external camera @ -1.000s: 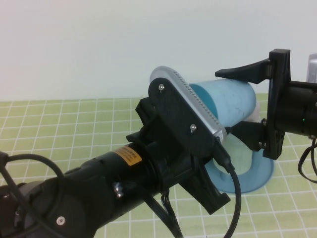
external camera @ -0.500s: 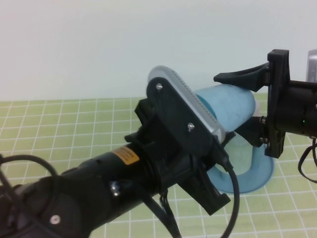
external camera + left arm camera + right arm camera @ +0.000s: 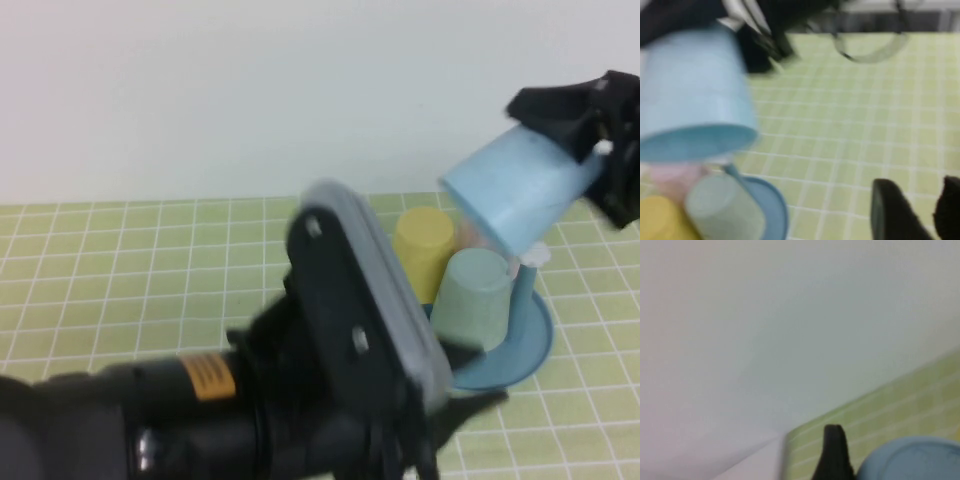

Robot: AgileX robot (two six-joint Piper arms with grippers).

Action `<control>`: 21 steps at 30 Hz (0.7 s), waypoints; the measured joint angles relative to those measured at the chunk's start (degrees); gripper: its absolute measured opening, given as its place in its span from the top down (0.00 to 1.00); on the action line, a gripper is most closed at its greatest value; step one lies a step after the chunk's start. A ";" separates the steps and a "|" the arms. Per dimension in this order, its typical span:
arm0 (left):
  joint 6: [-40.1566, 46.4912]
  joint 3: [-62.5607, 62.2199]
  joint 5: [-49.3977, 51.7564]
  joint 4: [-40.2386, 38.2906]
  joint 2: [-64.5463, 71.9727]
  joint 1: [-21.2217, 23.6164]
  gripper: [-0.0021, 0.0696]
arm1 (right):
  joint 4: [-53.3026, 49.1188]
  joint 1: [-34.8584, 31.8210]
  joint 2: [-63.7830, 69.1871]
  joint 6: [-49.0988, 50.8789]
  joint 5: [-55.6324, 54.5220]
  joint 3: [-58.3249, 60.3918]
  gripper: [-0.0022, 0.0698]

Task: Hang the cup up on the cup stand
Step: Place the cup on the cup holder

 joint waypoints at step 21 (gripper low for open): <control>-32.71 0.00 20.28 28.51 -1.91 31.33 0.97 | 1.22 0.00 -9.40 -57.25 -14.61 0.00 0.24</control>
